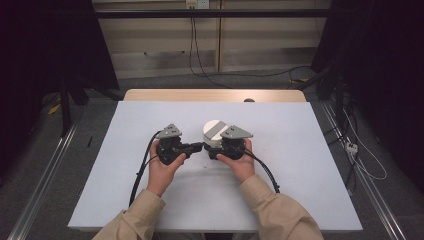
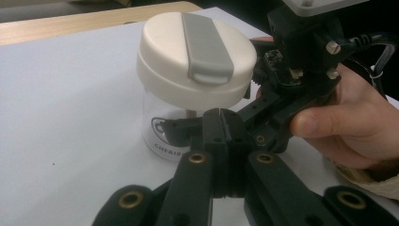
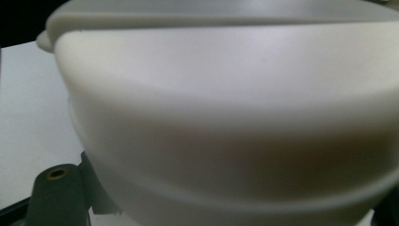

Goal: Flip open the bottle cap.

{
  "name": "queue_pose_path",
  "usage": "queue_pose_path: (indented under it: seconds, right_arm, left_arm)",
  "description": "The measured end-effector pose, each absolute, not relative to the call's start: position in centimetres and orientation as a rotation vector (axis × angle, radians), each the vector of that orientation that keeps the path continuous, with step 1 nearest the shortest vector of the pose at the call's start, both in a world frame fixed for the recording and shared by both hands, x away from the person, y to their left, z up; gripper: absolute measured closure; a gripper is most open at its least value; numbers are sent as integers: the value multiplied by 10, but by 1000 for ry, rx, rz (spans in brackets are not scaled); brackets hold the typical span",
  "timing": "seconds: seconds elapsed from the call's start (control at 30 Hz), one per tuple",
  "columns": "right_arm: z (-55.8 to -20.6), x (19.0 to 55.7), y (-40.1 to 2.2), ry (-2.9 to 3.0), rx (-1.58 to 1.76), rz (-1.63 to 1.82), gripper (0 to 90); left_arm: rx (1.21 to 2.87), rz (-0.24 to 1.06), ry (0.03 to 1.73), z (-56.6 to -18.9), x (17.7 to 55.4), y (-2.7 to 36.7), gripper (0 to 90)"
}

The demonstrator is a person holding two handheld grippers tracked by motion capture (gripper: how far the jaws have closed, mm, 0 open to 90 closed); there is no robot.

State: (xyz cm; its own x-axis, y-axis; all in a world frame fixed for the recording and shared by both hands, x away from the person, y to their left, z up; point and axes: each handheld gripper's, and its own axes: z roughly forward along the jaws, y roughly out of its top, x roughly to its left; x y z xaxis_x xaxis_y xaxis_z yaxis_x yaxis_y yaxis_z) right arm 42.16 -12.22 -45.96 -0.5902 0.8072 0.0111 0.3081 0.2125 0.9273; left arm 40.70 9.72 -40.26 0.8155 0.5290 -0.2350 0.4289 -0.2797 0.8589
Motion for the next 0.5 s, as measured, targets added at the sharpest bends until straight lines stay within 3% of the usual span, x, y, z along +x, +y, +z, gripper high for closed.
queue_pose_path:
  seconds: [0.5]
  right_arm:
    - [-460, 421, -122, 2010, 1030, 1361, 185]
  left_arm:
    - [1932, 141, 736, -404, 414, 88, 900]
